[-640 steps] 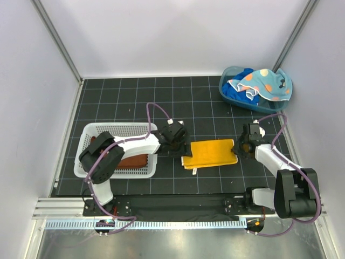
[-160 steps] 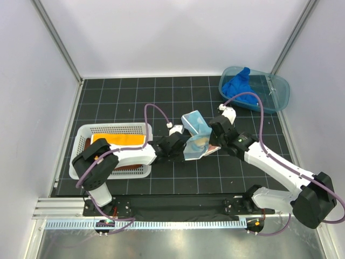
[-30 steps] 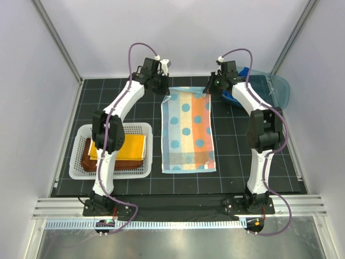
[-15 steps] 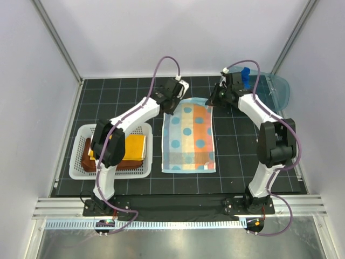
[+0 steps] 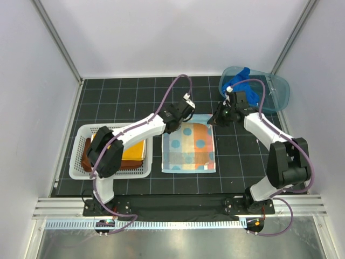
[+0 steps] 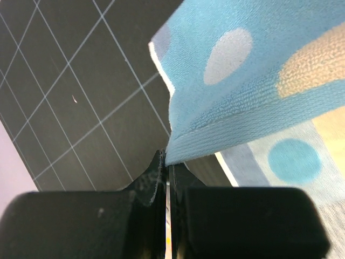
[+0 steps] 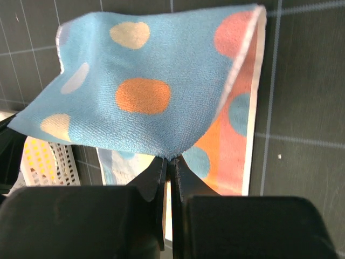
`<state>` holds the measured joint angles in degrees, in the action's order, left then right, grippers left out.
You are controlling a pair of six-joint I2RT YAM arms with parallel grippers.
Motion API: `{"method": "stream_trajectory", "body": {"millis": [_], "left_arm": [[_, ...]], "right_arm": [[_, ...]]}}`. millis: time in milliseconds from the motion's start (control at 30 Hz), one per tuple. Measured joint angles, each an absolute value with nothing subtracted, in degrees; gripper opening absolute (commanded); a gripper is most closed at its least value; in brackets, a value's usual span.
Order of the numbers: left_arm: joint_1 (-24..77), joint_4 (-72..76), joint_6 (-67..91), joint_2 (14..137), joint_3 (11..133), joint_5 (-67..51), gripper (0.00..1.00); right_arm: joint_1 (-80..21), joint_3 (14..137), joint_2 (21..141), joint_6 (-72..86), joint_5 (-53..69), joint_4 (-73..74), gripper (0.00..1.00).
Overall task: Fold and stack the towels
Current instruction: Fold the towel
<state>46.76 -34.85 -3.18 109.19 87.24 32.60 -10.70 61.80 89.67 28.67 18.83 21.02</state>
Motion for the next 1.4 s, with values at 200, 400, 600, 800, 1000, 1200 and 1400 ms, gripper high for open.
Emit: {"method": "stream_trajectory", "body": {"millis": [200,400,600,800,1000,1200,1400], "left_arm": [[49.67,-36.82,0.45,105.91,84.79,32.97,0.00],[51.33,-38.65,4.16,105.34,81.56,32.36,0.00],[53.45,-40.23,6.46,105.25,79.37,31.81,0.00],[56.82,-42.22,7.94,104.03,77.52,33.43,0.00],[58.41,-44.18,9.19,103.39,77.45,36.40,0.00],[58.85,-45.76,10.41,102.15,77.43,38.39,0.00],[60.23,-47.31,11.49,101.19,77.45,40.29,0.00]], "right_arm": [[-11.86,55.44,83.74,28.95,18.76,20.73,0.01],[-12.69,49.71,79.07,29.17,18.81,20.78,0.01],[-12.91,45.65,74.46,29.15,19.18,21.12,0.01],[-13.06,42.26,70.65,29.23,20.16,22.20,0.01],[-13.17,41.45,67.33,29.19,20.38,23.73,0.01],[-13.61,40.84,64.84,29.15,21.32,24.60,0.01],[-14.06,38.52,63.72,29.19,22.20,24.77,0.01]]}}
